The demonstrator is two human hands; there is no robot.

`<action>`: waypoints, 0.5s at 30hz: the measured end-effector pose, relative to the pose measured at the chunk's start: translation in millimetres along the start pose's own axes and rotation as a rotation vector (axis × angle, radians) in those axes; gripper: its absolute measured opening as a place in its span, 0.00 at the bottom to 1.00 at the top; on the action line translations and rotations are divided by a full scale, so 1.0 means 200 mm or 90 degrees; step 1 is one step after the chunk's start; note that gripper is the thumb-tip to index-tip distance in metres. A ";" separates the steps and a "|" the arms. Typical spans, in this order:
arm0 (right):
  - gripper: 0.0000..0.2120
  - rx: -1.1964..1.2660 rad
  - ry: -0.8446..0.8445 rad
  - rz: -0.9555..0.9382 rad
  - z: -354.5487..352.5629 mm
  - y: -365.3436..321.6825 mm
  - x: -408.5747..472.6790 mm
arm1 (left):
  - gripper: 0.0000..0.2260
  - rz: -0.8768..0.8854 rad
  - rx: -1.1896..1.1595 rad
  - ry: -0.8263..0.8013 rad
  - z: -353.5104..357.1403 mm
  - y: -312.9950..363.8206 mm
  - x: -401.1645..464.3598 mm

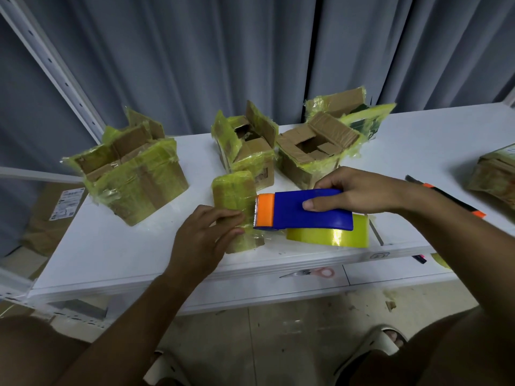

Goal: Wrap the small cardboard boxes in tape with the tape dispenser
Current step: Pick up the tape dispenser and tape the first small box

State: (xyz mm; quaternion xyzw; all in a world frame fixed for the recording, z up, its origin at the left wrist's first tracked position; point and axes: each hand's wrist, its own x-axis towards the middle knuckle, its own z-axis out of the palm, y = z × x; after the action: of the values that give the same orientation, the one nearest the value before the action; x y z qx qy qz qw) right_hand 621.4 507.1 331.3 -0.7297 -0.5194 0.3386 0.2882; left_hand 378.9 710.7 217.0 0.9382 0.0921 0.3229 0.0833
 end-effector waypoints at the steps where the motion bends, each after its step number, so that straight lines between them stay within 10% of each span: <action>1: 0.30 0.002 -0.005 0.000 0.00 0.00 0.00 | 0.15 0.008 -0.001 0.001 -0.01 -0.01 0.00; 9: 0.35 0.016 -0.024 0.003 -0.01 0.02 -0.02 | 0.13 0.013 -0.025 0.022 -0.04 -0.04 -0.04; 15: 0.20 0.029 -0.016 0.013 -0.04 0.00 -0.07 | 0.13 0.004 -0.020 0.002 -0.06 -0.06 -0.03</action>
State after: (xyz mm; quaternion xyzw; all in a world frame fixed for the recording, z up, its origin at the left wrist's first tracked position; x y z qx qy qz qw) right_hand 624.2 493.7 338.6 -0.7237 -0.5077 0.3628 0.2948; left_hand 365.6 721.9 219.7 0.9365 0.0840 0.3264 0.0971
